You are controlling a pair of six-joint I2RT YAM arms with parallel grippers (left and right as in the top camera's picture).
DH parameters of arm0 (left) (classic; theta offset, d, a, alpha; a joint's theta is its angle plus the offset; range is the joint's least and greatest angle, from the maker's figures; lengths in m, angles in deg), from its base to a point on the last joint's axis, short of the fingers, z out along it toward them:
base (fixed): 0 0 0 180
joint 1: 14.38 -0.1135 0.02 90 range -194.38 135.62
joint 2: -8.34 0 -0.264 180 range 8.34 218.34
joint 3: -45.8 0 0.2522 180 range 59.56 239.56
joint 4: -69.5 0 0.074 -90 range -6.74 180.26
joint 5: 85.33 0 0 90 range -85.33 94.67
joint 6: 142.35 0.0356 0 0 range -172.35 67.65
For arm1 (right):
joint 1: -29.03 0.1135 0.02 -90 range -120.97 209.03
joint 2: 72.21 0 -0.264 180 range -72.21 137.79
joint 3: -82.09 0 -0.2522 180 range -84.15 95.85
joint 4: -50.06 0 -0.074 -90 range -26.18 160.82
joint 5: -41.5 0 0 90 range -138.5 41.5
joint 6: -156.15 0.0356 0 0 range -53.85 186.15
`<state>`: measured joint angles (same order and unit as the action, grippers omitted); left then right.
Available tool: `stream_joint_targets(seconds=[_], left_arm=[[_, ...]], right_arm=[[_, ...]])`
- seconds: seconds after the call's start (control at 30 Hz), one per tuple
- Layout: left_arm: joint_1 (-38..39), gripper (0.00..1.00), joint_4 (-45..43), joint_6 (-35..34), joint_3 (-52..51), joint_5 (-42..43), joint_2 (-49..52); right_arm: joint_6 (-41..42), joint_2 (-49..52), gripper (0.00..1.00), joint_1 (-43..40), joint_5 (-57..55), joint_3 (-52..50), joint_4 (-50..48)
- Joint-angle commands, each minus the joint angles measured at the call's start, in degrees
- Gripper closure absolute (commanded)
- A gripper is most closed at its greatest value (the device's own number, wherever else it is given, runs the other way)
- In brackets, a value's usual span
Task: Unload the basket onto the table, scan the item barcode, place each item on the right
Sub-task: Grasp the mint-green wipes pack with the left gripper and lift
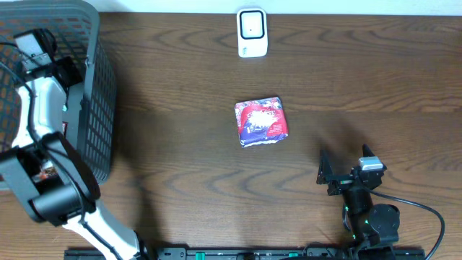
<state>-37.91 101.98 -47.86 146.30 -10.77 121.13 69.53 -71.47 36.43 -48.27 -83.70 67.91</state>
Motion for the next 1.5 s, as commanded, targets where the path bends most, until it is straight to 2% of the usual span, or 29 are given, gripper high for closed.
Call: stream_joint_targets(seconds=[0.0, 0.17, 0.37, 0.47, 0.53, 0.63, 0.67, 0.7, 0.87, 0.97, 1.27, 1.33, 1.47], left_arm=[[-0.20, 0.02, -3.21, 3.54, -0.28, -0.90, 3.02], [-0.20, 0.06, -6.08, 5.38, -0.28, -0.09, 6.49], [-0.20, 0.13, -4.35, 5.35, -0.28, 3.06, 9.86], [-0.20, 0.26, -2.23, 5.33, -0.28, 4.52, 11.19], [-0.20, 0.42, -0.94, 5.33, -0.28, 4.50, 11.43], [-0.31, 0.75, -0.15, 5.35, -0.28, 4.48, 11.21], [-0.31, 0.90, 0.28, 5.35, -0.26, 4.46, 11.13], [-0.31, 0.92, 1.01, 5.35, -0.26, 4.46, 10.78], [-0.28, 0.93, 3.80, 4.90, -0.26, 4.46, 6.93], [-0.28, 0.93, 4.28, 1.64, -0.26, 4.48, 2.54], [-0.24, 0.93, 4.20, -9.49, -0.26, 5.07, -21.18], [-0.24, 0.93, 4.50, -9.55, -0.26, 9.22, -25.77], [-0.15, 0.93, 5.46, -11.63, -0.26, 24.59, -34.51]], right_arm=[[-0.28, -0.24, 0.01, 0.09, 0.09, -0.15, 0.20], [-0.28, -0.24, 0.01, 0.09, 0.09, -0.15, 0.20], [-0.28, -0.24, 0.01, 0.09, 0.09, -0.15, 0.20], [-0.28, -0.24, 0.01, 0.09, 0.09, -0.15, 0.20], [-0.28, -0.24, 0.01, 0.09, 0.09, -0.15, 0.20], [-0.28, -0.24, 0.01, 0.09, 0.09, -0.15, 0.20], [-0.28, -0.24, 0.01, 0.09, 0.09, -0.15, 0.20], [-0.28, -0.24, 0.01, 0.09, 0.09, -0.15, 0.20], [-0.28, -0.24, 0.01, 0.09, 0.09, -0.15, 0.20], [-0.28, -0.24, 0.01, 0.09, 0.09, -0.15, 0.20], [-0.28, -0.24, 0.01, 0.09, 0.09, -0.15, 0.20], [-0.28, -0.24, 0.01, 0.09, 0.09, -0.15, 0.20], [-0.28, -0.24, 0.01, 0.09, 0.09, -0.15, 0.20]])
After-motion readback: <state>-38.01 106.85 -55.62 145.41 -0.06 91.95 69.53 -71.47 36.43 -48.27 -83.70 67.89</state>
